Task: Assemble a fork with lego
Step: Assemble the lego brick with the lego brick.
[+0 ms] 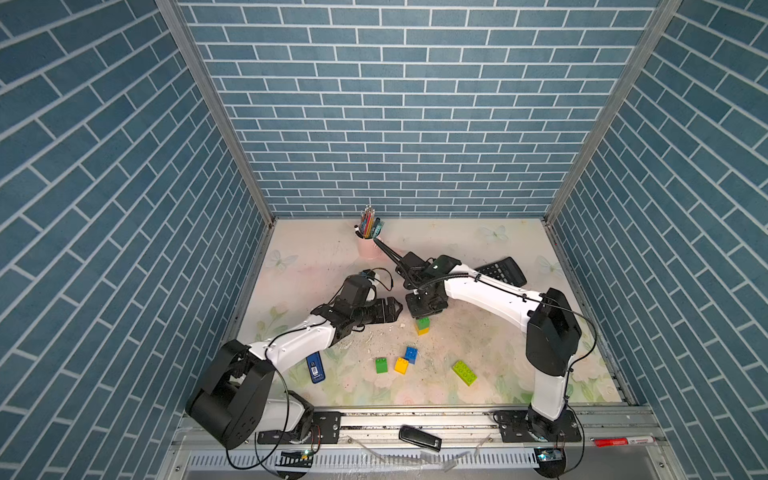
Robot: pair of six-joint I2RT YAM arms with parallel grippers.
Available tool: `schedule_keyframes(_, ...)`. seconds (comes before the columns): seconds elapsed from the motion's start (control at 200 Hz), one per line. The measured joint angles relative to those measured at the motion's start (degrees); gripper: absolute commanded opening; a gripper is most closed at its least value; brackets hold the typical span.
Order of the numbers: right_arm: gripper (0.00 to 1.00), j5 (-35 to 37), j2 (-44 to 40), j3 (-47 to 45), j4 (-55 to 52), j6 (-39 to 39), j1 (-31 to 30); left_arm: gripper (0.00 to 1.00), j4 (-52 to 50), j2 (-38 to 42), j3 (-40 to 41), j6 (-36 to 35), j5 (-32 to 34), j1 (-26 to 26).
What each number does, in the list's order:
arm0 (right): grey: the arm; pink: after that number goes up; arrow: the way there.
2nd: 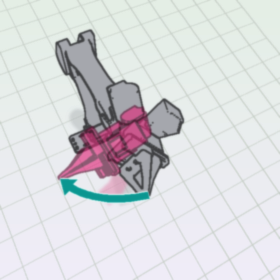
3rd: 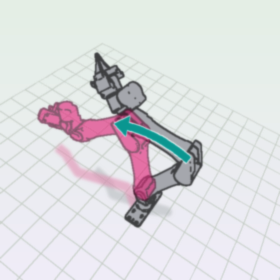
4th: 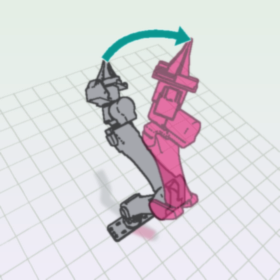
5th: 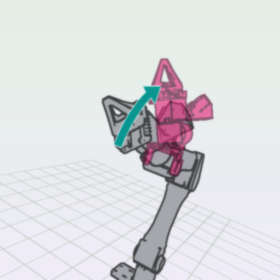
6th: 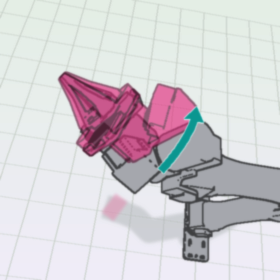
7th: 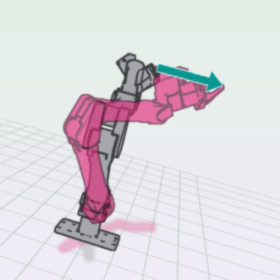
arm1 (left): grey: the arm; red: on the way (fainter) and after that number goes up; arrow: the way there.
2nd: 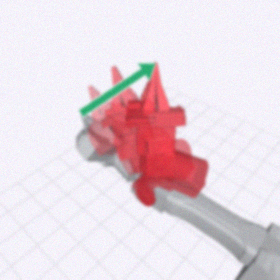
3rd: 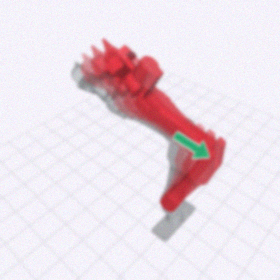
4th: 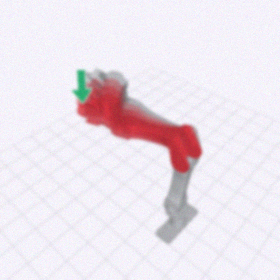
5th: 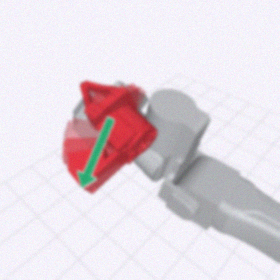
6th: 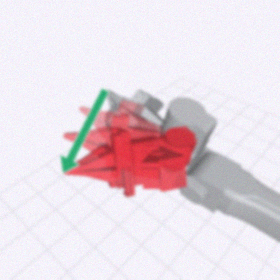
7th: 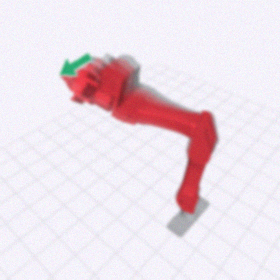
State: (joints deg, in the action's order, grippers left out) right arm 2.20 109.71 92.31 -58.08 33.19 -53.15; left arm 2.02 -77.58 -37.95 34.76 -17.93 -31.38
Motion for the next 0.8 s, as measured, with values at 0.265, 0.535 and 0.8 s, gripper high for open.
schedule_keyframes(0.265,0.0,1.07,1.05,1.62,-1.7,-5.27,-0.68,0.9,1.7,-0.26,0.83,1.57,-2.34,2.95)
schedule_keyframes(0.535,0.0,2.62,0.5,0.46,-0.48,-8.74,-2.1,0.9,1.77,-0.26,0.83,1.62,-2.8,3.72)
schedule_keyframes(0.8,0.0,3.69,-3.06,-5.07,5.27,-2.54,-2.45,0.9,1.75,-0.26,0.83,1.6,-2.84,3.74)
